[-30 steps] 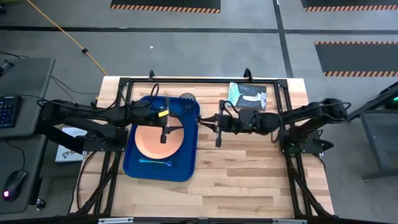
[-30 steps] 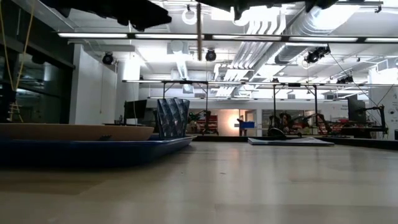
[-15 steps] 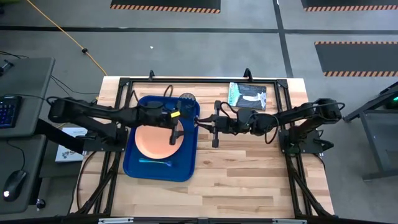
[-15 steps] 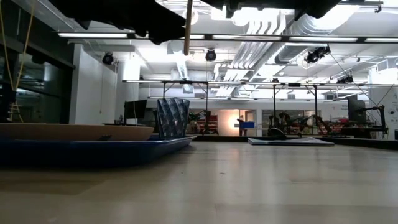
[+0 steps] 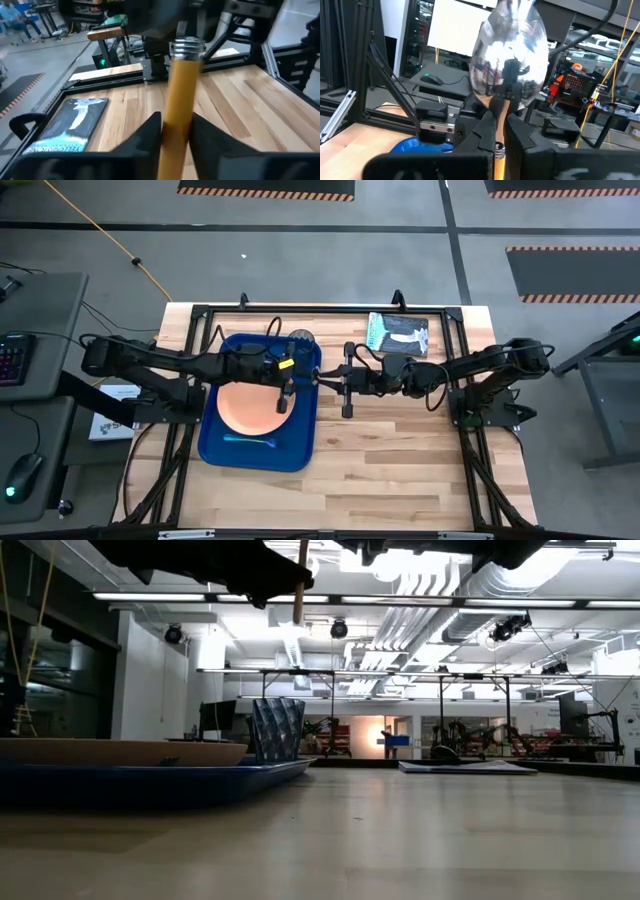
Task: Pick and place plate/cup/fork/spoon on tray
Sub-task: Put the orange spoon below the blue fork on the blue tray
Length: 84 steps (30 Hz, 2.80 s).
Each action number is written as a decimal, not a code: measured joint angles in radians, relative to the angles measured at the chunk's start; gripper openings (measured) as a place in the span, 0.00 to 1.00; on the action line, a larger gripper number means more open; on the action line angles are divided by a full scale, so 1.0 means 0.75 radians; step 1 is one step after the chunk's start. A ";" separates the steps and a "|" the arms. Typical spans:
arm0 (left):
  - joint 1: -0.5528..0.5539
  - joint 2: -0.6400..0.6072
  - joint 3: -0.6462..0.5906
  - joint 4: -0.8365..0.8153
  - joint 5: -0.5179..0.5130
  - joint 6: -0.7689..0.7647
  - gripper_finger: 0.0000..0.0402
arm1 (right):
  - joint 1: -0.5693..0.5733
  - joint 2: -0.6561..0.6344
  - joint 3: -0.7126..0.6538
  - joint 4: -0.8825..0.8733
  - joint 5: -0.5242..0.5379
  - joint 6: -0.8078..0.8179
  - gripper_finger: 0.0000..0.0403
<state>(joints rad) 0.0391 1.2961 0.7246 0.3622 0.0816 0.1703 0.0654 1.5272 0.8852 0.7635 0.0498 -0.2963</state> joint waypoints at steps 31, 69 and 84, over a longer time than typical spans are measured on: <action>-0.134 -0.458 0.065 -0.937 -0.411 -0.308 0.13 | 0.003 -0.157 0.001 -0.442 0.388 0.119 0.51; -1.058 0.401 0.186 -1.616 -0.230 -1.198 0.13 | 0.000 -0.161 0.001 -0.497 0.380 0.127 0.51; -1.057 0.420 0.187 -1.616 -0.228 -0.948 0.23 | 0.000 -0.161 0.001 -0.511 0.377 0.129 0.51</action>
<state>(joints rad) -0.7536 1.6108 0.8646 -0.8498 -0.0891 -0.5406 0.0654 1.4066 0.8856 0.3806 0.3325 -0.1994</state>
